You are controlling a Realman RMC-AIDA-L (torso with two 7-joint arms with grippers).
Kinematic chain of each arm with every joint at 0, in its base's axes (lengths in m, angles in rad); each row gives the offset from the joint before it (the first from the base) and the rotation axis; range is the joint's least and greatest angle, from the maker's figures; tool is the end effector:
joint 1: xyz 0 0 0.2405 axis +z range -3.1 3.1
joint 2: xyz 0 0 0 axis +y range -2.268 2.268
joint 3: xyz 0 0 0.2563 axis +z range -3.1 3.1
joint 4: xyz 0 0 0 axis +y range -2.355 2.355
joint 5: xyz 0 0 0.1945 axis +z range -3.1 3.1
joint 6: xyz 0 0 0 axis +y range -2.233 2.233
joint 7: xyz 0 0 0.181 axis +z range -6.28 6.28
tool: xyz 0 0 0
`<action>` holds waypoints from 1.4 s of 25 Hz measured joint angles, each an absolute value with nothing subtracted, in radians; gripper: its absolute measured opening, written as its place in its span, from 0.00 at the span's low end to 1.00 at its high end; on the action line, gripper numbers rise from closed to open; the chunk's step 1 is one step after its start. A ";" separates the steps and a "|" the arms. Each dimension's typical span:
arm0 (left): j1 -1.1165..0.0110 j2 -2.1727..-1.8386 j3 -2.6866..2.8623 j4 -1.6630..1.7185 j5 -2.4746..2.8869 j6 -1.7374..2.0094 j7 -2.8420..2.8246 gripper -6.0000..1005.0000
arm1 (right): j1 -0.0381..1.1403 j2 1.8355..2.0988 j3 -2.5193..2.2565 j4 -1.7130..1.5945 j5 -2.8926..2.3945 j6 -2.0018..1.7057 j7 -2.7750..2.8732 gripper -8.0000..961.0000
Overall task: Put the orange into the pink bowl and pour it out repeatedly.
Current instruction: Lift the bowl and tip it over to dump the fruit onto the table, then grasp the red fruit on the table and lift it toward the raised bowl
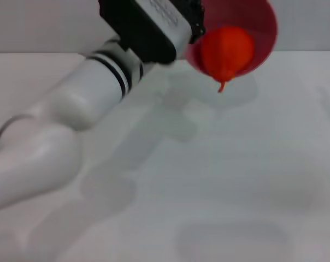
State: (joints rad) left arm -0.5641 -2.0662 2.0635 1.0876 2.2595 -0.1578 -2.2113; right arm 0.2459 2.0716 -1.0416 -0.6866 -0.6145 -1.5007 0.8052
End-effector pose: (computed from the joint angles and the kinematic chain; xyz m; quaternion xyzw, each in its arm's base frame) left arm -0.0857 0.4199 -0.0802 -0.8549 0.0415 -0.1640 0.4904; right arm 0.2263 0.3294 0.1153 -0.6743 0.0518 0.5415 0.4994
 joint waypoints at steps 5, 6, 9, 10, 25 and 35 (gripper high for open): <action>-0.544 -2.067 2.210 1.034 2.261 -0.423 -2.090 0.05 | 0.247 2.073 -1.045 -0.700 -0.613 -1.534 0.842 0.50; -0.543 -2.067 2.241 1.022 2.261 -0.475 -2.063 0.05 | 0.248 2.073 -1.046 -0.702 -0.613 -1.539 0.849 0.50; -0.541 -2.068 2.258 1.017 2.261 -0.500 -2.054 0.05 | 0.247 2.074 -1.049 -0.714 -0.613 -1.562 0.861 0.50; -0.540 -2.069 2.261 1.017 2.263 -0.507 -2.054 0.05 | 0.246 2.074 -1.050 -0.717 -0.613 -1.568 0.861 0.50; -0.538 -2.067 2.246 1.020 2.293 -0.497 -2.126 0.05 | 0.256 2.077 -1.067 -0.676 -0.614 -1.587 0.862 0.50; -0.654 -2.064 1.898 1.020 2.287 0.021 -2.336 0.05 | 0.262 2.076 -1.092 -0.631 -0.620 -1.580 0.859 0.50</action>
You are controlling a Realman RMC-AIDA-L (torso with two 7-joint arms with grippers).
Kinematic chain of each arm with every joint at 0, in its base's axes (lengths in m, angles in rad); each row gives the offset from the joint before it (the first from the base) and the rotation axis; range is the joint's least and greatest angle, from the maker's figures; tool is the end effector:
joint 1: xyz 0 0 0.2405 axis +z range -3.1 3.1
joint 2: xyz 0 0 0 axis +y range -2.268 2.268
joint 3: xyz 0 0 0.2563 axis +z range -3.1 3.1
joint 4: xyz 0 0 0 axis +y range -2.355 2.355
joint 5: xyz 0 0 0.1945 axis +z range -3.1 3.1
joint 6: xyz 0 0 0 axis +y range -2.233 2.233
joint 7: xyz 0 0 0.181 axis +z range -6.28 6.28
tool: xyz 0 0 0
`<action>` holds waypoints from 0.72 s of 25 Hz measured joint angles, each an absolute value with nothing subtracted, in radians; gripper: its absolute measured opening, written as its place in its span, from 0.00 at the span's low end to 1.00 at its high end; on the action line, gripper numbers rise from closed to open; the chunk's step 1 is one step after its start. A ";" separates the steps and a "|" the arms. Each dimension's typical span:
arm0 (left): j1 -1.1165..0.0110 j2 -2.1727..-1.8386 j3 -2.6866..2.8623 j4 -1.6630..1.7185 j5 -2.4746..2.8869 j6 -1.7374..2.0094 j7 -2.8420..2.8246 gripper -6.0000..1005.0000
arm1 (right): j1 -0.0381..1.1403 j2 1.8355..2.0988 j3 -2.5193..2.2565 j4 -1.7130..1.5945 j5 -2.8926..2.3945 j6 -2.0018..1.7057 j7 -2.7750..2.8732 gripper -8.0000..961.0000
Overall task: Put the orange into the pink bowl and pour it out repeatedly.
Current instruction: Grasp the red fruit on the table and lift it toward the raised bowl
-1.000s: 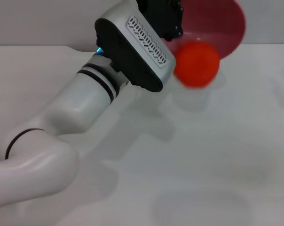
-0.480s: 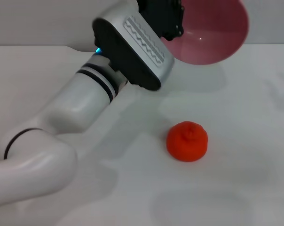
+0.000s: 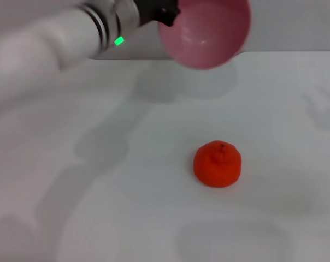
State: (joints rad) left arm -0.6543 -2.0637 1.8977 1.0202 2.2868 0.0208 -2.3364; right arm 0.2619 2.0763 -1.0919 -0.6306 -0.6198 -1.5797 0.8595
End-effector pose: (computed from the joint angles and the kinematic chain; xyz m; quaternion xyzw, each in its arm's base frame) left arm -0.0954 0.4524 -0.0672 -0.8667 -0.0376 -0.1462 0.4755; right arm 0.2153 0.3217 0.0952 -0.6868 0.0660 0.5747 0.4400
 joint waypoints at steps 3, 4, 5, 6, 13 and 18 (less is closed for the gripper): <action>-0.771 -2.060 1.536 0.988 2.282 0.484 -2.352 0.05 | 0.267 2.076 -1.095 -0.604 -0.623 -1.574 0.856 0.50; -0.771 -2.060 1.536 0.988 2.282 0.484 -2.352 0.05 | 0.270 2.074 -1.095 -0.592 -0.631 -1.573 0.856 0.50; -0.792 -2.059 1.466 0.977 2.282 0.560 -2.348 0.05 | 0.272 2.073 -1.095 -0.583 -0.641 -1.572 0.856 0.50; -0.792 -2.059 1.466 0.977 2.282 0.560 -2.348 0.05 | 0.274 2.071 -1.095 -0.579 -0.661 -1.567 0.860 0.50; -0.871 -1.994 1.031 0.976 2.383 1.215 -2.351 0.05 | 0.277 2.069 -1.091 -0.660 -0.925 -1.445 0.976 0.50; -0.869 -1.986 1.012 0.979 2.409 1.266 -2.361 0.05 | 0.279 2.065 -1.081 -0.857 -1.263 -1.326 1.274 0.50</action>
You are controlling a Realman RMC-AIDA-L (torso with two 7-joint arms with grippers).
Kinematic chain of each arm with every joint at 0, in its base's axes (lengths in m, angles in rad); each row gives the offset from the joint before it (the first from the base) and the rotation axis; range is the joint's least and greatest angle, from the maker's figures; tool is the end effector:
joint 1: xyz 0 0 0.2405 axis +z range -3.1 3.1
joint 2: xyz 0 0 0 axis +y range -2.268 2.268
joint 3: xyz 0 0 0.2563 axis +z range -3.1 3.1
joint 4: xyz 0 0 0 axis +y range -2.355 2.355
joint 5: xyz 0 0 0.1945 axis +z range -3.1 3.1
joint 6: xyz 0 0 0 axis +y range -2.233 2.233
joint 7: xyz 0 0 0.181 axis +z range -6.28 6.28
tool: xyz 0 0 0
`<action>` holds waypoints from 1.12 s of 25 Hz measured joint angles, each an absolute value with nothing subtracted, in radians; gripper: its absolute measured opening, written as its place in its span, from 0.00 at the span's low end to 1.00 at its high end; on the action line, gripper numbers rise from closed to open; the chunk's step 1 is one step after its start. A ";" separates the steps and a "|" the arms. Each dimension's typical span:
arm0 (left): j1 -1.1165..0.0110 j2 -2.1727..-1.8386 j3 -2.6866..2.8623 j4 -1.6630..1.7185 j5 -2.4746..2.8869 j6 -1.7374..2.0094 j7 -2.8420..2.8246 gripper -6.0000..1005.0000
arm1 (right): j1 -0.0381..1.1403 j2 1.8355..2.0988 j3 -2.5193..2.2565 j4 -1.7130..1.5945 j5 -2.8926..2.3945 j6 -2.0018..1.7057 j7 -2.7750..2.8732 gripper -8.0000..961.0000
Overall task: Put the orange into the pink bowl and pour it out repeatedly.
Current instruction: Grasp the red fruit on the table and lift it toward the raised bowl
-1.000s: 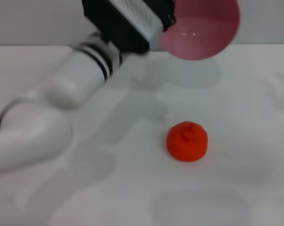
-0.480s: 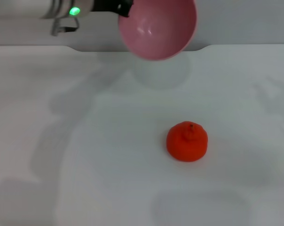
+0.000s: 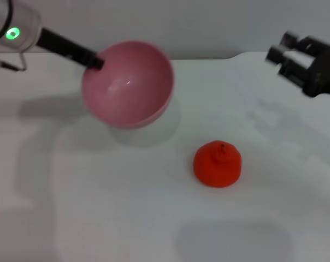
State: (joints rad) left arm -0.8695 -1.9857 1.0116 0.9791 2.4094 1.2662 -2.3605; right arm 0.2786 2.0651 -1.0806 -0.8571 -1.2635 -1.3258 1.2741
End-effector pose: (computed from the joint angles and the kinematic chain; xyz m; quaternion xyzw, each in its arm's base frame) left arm -0.1552 0.4559 0.0142 -0.9113 -0.3239 -0.0229 0.2531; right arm 0.2200 0.3422 0.0230 -0.8582 0.1724 0.3830 0.2950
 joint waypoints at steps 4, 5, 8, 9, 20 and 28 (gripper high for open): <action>-0.825 -1.967 0.990 0.990 2.505 1.373 -2.413 0.05 | 0.316 2.065 -1.075 -1.024 -1.589 -1.289 1.592 0.50; -0.825 -1.967 0.990 0.990 2.505 1.373 -2.413 0.05 | 0.335 2.065 -1.072 -1.057 -1.668 -1.290 1.664 0.50; -0.796 -1.961 0.995 0.990 2.507 1.382 -2.423 0.05 | 0.398 2.065 -1.080 -1.112 -1.893 -1.298 1.838 0.50; -0.791 -1.962 0.997 0.990 2.508 1.383 -2.419 0.05 | 0.421 2.065 -1.091 -1.119 -1.960 -1.299 1.890 0.50; -0.781 -1.969 0.999 0.990 2.509 1.379 -2.404 0.05 | 0.591 2.074 -1.236 -1.050 -2.139 -1.260 2.096 0.50; -0.779 -1.972 1.000 0.989 2.510 1.385 -2.403 0.05 | 0.649 2.074 -1.302 -0.920 -2.155 -1.217 2.108 0.68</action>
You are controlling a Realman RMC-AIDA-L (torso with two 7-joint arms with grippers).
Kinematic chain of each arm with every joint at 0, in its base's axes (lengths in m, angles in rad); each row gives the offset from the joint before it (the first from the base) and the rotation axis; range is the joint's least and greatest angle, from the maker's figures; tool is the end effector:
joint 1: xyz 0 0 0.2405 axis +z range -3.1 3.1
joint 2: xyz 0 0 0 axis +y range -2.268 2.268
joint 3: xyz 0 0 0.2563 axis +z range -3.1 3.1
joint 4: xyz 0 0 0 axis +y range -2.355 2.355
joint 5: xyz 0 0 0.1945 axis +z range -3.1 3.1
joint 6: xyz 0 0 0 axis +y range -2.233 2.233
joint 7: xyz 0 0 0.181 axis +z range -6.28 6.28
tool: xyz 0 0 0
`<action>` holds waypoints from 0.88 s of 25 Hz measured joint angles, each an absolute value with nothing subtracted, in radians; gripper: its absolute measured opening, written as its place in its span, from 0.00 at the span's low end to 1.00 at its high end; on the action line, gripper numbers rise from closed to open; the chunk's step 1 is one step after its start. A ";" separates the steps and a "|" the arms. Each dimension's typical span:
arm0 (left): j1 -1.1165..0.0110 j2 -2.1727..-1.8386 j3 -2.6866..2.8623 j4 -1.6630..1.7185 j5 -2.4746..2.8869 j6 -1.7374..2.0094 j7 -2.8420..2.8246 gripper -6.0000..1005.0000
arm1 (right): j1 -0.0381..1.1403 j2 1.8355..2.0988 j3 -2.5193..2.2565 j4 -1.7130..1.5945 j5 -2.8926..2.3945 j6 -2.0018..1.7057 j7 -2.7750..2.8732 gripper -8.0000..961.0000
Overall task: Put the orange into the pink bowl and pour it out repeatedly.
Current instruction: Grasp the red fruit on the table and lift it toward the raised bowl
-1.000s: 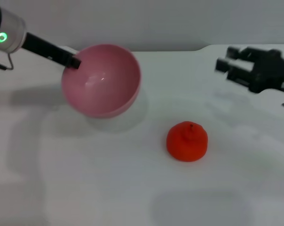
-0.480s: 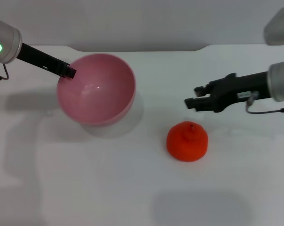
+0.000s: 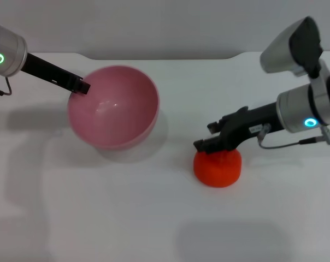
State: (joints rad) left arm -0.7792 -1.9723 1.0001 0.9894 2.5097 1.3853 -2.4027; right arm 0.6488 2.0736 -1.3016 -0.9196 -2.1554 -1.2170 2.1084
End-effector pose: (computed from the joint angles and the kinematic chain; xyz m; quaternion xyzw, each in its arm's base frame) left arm -0.2147 0.4238 0.0187 -0.8901 -0.3896 0.0495 0.2312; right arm 0.1937 0.3729 -0.0792 -0.9519 0.2801 0.0166 0.1228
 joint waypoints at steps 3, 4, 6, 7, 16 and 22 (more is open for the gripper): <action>-0.779 -1.976 1.000 0.989 2.510 1.387 -2.407 0.05 | 0.658 2.075 -1.320 -0.885 -2.156 -1.209 2.109 0.68; -0.780 -1.976 1.000 0.989 2.510 1.388 -2.407 0.05 | 0.658 2.076 -1.326 -0.878 -2.156 -1.205 2.110 0.68; -0.780 -1.978 1.004 0.990 2.510 1.389 -2.408 0.05 | 0.658 2.076 -1.334 -0.866 -2.157 -1.193 2.115 0.68; -0.780 -1.978 1.004 0.990 2.510 1.389 -2.408 0.05 | 0.658 2.076 -1.337 -0.860 -2.157 -1.188 2.118 0.68; -0.785 -1.979 1.009 0.991 2.509 1.381 -2.412 0.05 | 0.663 2.071 -1.327 -0.869 -2.313 -1.170 2.283 0.68; -0.780 -1.979 1.009 0.991 2.510 1.371 -2.411 0.05 | 0.664 2.069 -1.327 -0.905 -2.352 -1.179 2.328 0.68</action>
State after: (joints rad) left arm -0.7797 -1.9787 1.0092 0.9906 2.5095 1.3714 -2.4111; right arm 0.6639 2.0686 -1.3267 -0.9047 -2.3515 -1.1793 2.3277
